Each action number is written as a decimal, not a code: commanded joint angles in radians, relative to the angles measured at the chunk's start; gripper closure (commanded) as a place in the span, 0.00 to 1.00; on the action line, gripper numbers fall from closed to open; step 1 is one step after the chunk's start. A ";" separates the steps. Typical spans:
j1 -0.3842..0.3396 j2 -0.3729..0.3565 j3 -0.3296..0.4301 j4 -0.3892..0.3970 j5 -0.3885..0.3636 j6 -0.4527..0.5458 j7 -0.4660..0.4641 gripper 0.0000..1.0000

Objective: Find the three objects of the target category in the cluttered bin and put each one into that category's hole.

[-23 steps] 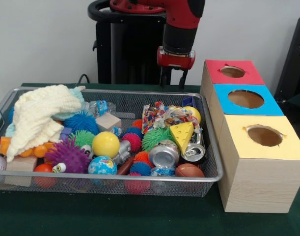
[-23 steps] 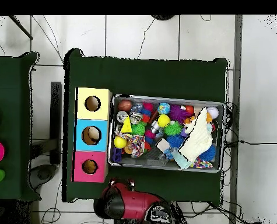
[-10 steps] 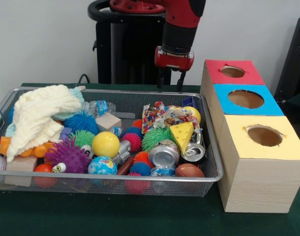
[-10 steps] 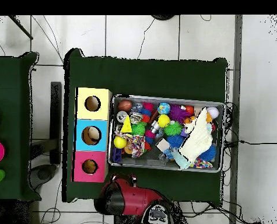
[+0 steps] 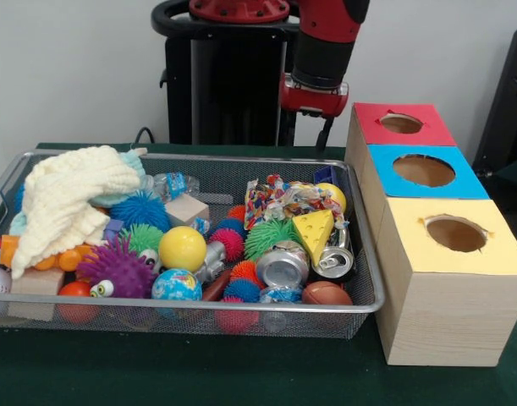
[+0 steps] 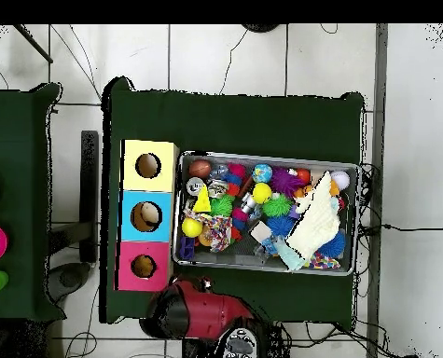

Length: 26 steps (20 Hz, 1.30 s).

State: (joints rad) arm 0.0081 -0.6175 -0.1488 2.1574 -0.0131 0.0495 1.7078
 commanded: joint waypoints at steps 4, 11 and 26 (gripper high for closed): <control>0.028 -0.037 -0.011 -0.213 0.054 0.194 0.136 0.00; 0.023 -0.053 -0.012 -0.237 0.041 0.255 0.132 0.00; -0.004 -0.115 0.002 -0.262 0.017 0.363 0.112 0.00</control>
State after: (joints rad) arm 0.0416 -0.7151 -0.1758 1.9901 -0.0111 0.3177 1.7078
